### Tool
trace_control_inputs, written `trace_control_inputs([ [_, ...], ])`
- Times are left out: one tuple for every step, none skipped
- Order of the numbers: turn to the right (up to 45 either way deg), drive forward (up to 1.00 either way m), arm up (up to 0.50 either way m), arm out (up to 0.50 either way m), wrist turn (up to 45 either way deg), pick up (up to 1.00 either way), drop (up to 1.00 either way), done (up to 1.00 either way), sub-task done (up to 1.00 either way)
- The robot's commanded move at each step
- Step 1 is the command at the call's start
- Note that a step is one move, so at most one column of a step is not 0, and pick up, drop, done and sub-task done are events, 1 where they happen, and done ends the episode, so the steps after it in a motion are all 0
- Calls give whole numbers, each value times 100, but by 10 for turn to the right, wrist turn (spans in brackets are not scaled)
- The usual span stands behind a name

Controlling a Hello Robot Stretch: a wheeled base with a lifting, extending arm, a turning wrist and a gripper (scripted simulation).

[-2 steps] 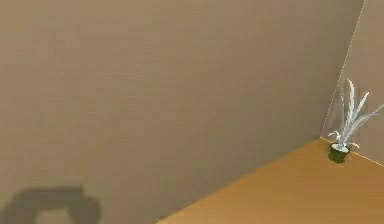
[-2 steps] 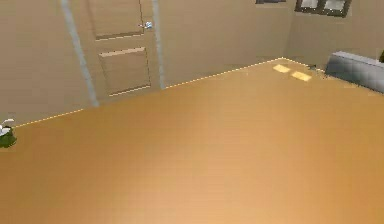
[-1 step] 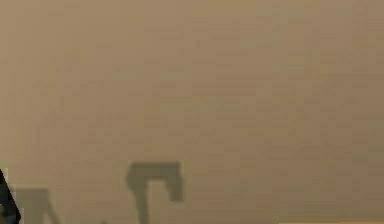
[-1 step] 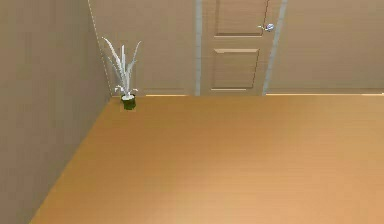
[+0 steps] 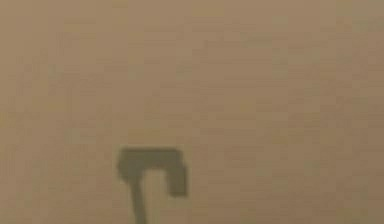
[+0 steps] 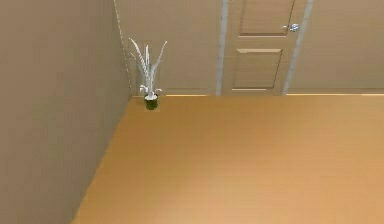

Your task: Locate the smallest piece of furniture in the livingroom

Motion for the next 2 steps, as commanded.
trace_control_inputs([
  [-330,0,0,0,0,0,0,0,0],
  [0,35,0,0,0,0,0,0,0],
])
